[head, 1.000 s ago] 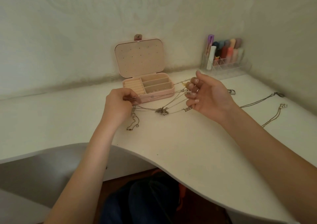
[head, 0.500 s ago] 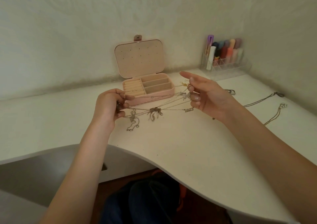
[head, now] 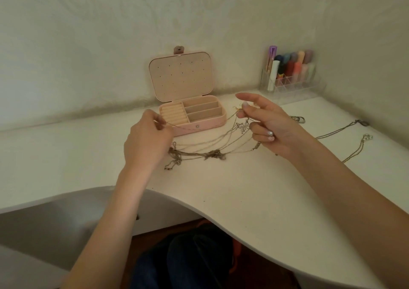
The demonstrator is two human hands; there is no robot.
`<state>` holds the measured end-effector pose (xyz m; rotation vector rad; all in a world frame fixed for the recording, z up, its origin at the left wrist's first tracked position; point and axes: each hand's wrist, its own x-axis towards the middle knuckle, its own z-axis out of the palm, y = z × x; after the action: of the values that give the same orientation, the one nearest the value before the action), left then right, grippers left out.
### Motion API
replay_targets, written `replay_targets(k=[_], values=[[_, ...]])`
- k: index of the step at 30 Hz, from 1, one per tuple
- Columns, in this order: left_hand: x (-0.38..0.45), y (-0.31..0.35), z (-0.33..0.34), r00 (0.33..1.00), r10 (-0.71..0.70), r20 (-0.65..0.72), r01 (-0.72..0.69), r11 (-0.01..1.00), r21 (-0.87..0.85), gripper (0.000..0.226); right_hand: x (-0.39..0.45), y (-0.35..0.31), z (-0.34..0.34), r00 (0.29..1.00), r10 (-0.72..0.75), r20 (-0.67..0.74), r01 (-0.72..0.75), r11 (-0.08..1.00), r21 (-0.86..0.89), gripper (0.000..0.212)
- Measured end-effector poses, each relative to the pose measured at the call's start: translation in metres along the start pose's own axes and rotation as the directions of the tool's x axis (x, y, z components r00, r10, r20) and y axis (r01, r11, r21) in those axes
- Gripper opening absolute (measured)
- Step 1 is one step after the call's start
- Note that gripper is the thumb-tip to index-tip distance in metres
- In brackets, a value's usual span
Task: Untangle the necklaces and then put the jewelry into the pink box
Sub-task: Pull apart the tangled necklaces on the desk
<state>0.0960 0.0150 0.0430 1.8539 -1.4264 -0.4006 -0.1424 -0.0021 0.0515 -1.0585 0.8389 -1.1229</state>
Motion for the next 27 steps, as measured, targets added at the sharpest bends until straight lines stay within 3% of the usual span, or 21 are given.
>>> replay_targets(k=[2, 4, 6, 9, 12, 18, 21, 24, 27], values=[[-0.009, 0.007, 0.005, 0.983, 0.174, -0.065, -0.168, 0.981, 0.093, 0.030, -0.001, 0.001, 0.003, 1.000, 0.010, 0.017, -0.010, 1.000, 0.004, 0.025], [-0.023, 0.022, 0.010, 0.931, 0.344, -0.118, -0.352, 0.934, -0.056, 0.026, -0.001, 0.003, 0.006, 0.999, 0.019, 0.035, -0.019, 1.000, 0.006, 0.026], [-0.037, 0.035, 0.018, 0.911, 0.407, -0.073, -0.410, 0.869, -0.276, 0.014, -0.002, 0.003, 0.008, 0.998, 0.021, 0.055, -0.022, 1.000, 0.012, 0.026], [-0.045, 0.043, 0.031, 0.903, 0.388, 0.186, -0.246, 0.819, -0.519, 0.027, -0.004, 0.002, 0.011, 0.996, 0.022, 0.085, -0.025, 0.999, 0.035, 0.026], [-0.041, 0.040, 0.044, 0.853, 0.369, 0.370, -0.088, 0.800, -0.594, 0.034, -0.006, -0.001, 0.013, 0.991, 0.026, 0.128, -0.032, 0.998, 0.046, 0.027], [-0.032, 0.031, 0.043, 0.846, 0.340, 0.411, 0.099, 0.657, -0.748, 0.031, -0.007, -0.003, 0.011, 0.992, -0.009, 0.126, 0.010, 1.000, -0.007, 0.029], [-0.027, 0.024, 0.035, 0.844, 0.359, 0.398, 0.107, 0.615, -0.781, 0.029, -0.004, -0.002, 0.006, 0.997, -0.032, 0.068, 0.045, 0.979, -0.199, 0.029], [-0.024, 0.021, 0.029, 0.866, 0.325, 0.381, 0.108, 0.622, -0.775, 0.024, -0.004, 0.003, 0.007, 0.989, -0.147, 0.008, 0.126, 0.812, -0.570, 0.019], [-0.023, 0.021, 0.026, 0.905, 0.239, 0.351, 0.144, 0.604, -0.783, 0.014, -0.003, 0.011, 0.009, 0.958, -0.278, 0.076, 0.226, 0.560, -0.797, 0.011]])
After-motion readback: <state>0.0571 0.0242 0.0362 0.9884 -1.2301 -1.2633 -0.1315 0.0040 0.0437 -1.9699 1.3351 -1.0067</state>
